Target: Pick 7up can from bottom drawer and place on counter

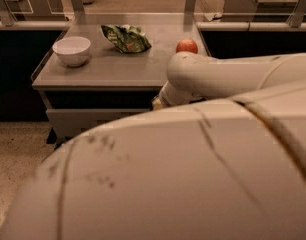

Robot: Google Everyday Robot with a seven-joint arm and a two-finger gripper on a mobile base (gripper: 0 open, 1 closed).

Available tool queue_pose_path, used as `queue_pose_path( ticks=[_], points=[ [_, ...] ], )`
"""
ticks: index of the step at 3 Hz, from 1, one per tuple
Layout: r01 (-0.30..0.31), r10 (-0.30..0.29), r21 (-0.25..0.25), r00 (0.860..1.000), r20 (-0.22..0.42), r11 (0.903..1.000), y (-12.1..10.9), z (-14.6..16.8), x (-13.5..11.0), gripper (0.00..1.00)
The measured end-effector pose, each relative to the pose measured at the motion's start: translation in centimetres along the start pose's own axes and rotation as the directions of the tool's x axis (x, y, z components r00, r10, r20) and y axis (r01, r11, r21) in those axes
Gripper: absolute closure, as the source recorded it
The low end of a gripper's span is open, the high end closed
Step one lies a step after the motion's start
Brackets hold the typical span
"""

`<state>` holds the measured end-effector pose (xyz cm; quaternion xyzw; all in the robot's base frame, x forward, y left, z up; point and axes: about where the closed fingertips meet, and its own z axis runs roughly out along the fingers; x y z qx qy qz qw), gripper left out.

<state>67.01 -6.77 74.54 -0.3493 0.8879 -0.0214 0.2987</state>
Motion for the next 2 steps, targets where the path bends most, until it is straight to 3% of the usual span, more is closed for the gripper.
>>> queue_pose_path(
  ticks=[1,2],
  points=[
    [0.003,0.004,0.057,0.994,-0.113,0.9984,-3.8,-4.0,0.8,1.0],
    [0.011,0.011,0.127,0.984,-0.176,0.9919,-7.1,-7.6,2.9,1.0]
  ],
)
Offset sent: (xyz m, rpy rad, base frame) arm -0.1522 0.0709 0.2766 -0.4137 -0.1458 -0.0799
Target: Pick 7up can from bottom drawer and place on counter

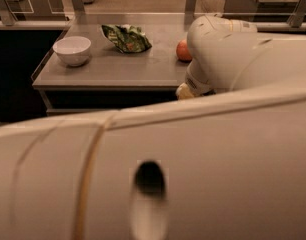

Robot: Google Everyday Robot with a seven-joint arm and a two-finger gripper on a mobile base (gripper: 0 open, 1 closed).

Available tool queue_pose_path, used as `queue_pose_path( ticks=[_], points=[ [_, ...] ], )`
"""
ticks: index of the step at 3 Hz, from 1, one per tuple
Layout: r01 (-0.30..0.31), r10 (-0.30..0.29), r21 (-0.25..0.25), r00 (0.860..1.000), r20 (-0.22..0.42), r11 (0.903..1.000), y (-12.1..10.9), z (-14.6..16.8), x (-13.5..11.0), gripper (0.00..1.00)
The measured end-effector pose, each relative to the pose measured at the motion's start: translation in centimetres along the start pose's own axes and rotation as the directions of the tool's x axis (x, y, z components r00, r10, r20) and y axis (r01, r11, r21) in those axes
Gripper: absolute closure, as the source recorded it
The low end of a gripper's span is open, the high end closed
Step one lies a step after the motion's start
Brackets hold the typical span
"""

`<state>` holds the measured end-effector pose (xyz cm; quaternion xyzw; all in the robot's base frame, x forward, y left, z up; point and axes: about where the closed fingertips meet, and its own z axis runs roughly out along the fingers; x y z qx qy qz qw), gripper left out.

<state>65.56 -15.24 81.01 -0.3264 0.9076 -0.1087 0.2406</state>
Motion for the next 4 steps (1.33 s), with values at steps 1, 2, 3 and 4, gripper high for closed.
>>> queue_pose_path(
  ticks=[1,2,3,4],
  points=[
    [0.0,0.0,0.0,1.0,0.0,1.0,0.0,0.0,0.0,1.0],
    [0.0,0.0,0.0,1.0,0.0,1.0,0.0,0.0,0.0,1.0],
    [0.0,0.0,0.0,1.0,0.0,1.0,0.0,0.0,0.0,1.0],
    [-0.039,0.04,0.015,0.999,-0.021,0.9991,-1.8,-0.2,2.3,1.0]
  ],
)
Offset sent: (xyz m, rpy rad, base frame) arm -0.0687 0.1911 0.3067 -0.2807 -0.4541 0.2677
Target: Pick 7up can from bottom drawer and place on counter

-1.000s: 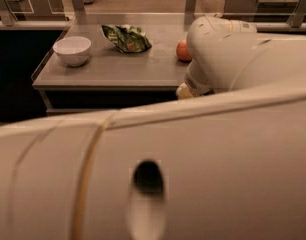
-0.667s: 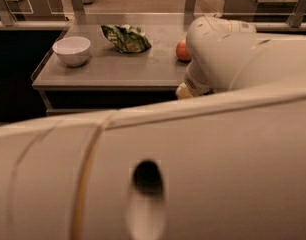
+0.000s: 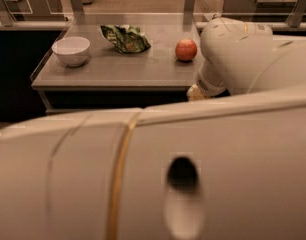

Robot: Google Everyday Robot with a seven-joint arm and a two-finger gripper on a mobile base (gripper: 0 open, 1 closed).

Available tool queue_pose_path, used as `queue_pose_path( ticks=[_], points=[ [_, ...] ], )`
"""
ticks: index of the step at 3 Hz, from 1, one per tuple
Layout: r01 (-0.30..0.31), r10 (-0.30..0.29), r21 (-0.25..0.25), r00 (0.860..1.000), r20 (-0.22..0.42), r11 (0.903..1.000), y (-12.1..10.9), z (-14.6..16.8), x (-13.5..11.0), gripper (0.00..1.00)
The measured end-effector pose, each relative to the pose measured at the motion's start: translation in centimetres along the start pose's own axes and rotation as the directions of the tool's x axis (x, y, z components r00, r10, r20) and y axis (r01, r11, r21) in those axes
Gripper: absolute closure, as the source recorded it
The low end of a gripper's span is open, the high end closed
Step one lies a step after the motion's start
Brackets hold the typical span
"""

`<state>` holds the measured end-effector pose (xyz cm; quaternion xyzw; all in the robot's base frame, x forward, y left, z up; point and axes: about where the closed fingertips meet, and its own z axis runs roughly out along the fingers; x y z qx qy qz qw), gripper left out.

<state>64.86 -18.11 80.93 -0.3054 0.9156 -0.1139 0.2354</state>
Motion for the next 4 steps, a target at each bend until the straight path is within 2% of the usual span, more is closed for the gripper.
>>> queue_pose_path(
  ticks=[1,4],
  points=[
    [0.005,-0.005,-0.038,1.0,0.01,0.9993,-0.49,-1.65,0.9,1.0],
    [0.004,-0.004,-0.038,1.0,0.01,0.9993,-0.55,-1.69,0.96,1.0]
  ],
)
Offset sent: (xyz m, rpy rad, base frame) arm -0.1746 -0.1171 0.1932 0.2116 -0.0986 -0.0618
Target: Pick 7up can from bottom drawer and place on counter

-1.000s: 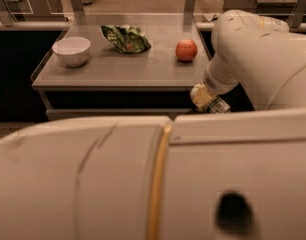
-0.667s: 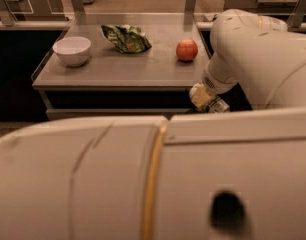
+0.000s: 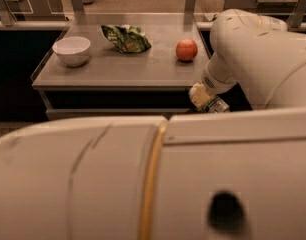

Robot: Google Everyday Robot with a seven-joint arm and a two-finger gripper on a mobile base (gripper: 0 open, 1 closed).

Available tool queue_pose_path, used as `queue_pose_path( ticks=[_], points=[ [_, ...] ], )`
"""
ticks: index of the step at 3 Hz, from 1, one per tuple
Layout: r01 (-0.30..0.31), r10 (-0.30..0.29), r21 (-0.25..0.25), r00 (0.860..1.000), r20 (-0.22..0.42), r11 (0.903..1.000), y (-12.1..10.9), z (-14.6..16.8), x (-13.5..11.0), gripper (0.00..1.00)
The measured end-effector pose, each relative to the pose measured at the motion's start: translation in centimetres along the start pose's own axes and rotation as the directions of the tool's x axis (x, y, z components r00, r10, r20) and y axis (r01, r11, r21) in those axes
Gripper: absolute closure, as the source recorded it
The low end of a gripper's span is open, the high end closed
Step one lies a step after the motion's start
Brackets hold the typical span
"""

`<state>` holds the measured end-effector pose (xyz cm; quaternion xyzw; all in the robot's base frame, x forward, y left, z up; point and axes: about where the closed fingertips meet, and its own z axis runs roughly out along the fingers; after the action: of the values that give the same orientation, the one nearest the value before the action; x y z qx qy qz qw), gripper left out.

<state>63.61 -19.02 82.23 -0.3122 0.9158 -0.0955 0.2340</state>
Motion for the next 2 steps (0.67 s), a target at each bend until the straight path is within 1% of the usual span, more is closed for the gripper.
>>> queue_pose_path(
  ticks=[2],
  points=[
    [0.0,0.0,0.0,1.0,0.0,1.0,0.0,0.0,0.01,1.0]
  ],
)
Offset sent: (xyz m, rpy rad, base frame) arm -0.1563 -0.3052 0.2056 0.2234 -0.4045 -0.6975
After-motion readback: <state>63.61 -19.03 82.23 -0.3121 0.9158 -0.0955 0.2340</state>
